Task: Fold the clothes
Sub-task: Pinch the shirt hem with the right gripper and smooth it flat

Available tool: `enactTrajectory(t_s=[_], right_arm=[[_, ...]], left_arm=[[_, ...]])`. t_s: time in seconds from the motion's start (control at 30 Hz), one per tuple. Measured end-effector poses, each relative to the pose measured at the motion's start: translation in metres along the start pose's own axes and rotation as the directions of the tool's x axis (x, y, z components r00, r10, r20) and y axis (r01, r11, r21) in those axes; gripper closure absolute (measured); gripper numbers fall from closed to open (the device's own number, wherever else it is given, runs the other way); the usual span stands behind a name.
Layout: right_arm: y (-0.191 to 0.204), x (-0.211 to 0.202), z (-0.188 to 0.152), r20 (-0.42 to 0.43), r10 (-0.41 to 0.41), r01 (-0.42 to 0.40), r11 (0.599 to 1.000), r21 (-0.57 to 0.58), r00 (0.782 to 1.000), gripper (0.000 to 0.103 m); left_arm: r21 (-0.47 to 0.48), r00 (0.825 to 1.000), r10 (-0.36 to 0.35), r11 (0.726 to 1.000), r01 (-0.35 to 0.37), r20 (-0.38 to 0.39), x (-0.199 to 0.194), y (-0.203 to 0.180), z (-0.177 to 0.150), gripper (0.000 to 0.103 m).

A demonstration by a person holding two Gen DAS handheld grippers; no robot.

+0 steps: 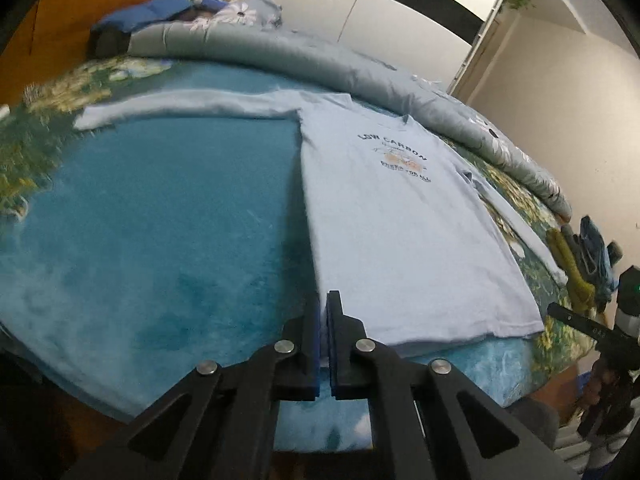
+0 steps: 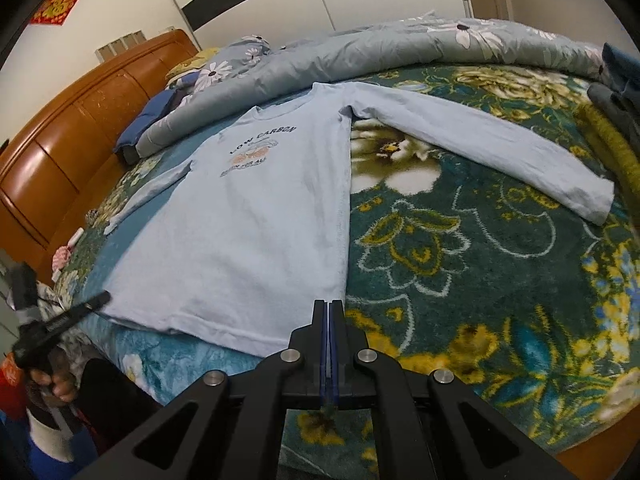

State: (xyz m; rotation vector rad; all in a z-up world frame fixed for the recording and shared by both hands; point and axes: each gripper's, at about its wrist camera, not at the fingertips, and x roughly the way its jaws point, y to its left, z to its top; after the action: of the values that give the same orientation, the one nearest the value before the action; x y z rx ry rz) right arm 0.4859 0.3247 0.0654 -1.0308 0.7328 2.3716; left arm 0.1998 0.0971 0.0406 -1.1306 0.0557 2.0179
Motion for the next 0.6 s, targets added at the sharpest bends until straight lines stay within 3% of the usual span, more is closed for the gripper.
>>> enactTrajectory(t_s=[0.2, 0.43, 0.5, 0.57, 0.6], right_arm=[[-0.016, 0.006, -0.006, -0.017, -0.003, 0.004, 0.999, 0.045, 1.000, 0.102], [-0.050, -0.013, 0.009, 0.054, -0.066, 0.061, 0.993, 0.098, 0.996, 0.098], [-0.065, -0.019, 0.016, 0.086, -0.101, 0.090, 0.988, 0.128, 0.991, 0.098], [-0.088, -0.026, 0.023, 0.118, -0.157, 0.133, 0.973, 0.188, 0.981, 0.098], [-0.100, -0.029, 0.025, 0.128, -0.188, 0.156, 0.962, 0.224, 0.974, 0.098]], left_arm=[[-0.002, 0.997, 0.048, 0.999, -0.048, -0.061, 0.024, 0.007, -0.013, 0.100], [0.065, 0.998, 0.065, 0.996, -0.064, -0.019, 0.017, -0.002, -0.011, 0.098], [0.077, 0.998, 0.067, 0.995, -0.067, 0.000, 0.011, -0.003, -0.009, 0.091], [0.076, 0.995, 0.089, 0.993, -0.092, 0.035, 0.003, -0.002, -0.005, 0.063], [0.073, 0.994, 0.099, 0.992, -0.102, 0.055, 0.000, -0.001, -0.003, 0.059]])
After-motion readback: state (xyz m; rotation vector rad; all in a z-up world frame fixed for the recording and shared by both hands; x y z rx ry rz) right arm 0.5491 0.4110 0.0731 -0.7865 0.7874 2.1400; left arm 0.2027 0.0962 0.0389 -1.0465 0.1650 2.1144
